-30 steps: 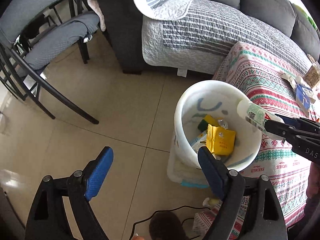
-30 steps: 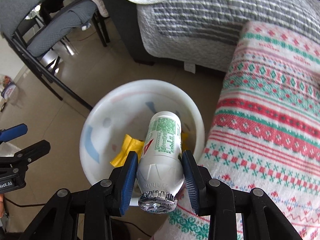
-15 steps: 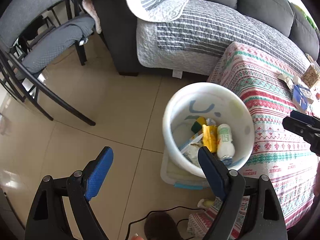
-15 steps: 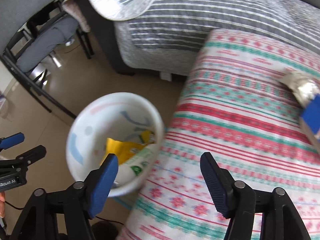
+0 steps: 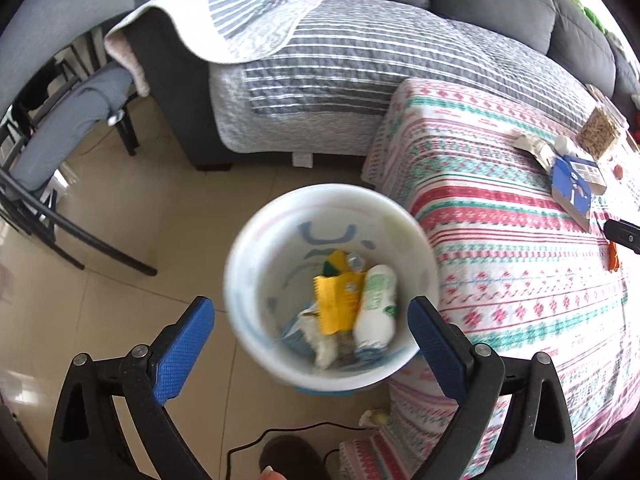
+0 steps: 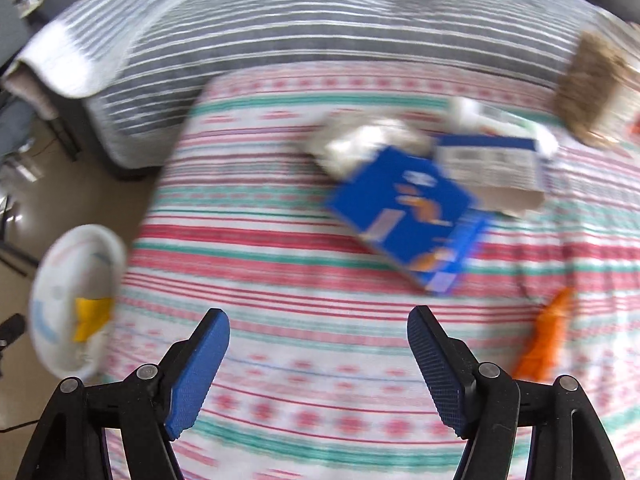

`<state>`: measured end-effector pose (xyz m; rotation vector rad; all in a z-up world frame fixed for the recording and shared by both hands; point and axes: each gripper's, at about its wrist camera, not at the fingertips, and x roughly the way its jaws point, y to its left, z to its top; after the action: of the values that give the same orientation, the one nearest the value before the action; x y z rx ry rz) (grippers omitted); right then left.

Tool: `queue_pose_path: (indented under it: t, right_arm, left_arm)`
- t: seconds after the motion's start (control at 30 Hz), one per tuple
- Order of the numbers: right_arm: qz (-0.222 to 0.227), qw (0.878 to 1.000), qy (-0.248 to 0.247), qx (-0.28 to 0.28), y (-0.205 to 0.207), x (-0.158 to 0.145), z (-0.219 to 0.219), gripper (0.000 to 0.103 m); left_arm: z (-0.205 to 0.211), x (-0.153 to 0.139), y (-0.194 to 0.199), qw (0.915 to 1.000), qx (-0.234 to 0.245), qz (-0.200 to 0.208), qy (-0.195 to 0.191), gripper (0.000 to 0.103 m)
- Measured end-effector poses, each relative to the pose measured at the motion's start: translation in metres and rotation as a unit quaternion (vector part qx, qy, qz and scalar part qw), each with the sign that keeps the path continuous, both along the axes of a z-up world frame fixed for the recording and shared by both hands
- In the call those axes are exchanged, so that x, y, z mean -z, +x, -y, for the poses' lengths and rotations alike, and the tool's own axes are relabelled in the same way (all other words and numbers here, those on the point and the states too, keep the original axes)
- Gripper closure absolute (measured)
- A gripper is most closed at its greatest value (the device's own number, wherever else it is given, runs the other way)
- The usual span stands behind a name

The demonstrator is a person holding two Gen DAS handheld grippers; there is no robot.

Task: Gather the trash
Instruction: 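Grasp the orange peel on the tablecloth with the right tool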

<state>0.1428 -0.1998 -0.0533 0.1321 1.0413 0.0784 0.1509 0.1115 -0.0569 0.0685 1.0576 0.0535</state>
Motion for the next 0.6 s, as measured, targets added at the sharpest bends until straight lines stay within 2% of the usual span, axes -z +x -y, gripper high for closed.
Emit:
queue_pose_path:
  t: [0.1,0.3,0.6]
  right_arm:
    - [-0.015,0.999,-0.011,0.031,-0.003,0.005,0.034,0.026]
    - [-0.043,0.995,-0.001,0.089,-0.007,0.018,0.088,0.026]
    - [-0.076,0.986,0.031,0.146,-0.006,0.044,0.13,0.026]
  left_arm:
    - [0.018,0.0,0.005,0.9999,0.011,0.0,0.001,0.004]
    - [0.055,0.0,0.016,0.9995,0.031,-0.002,-0.003,0.004]
    - [0.106,0.001,0.029,0.9987,0.048,-0.006,-0.016,0.004]
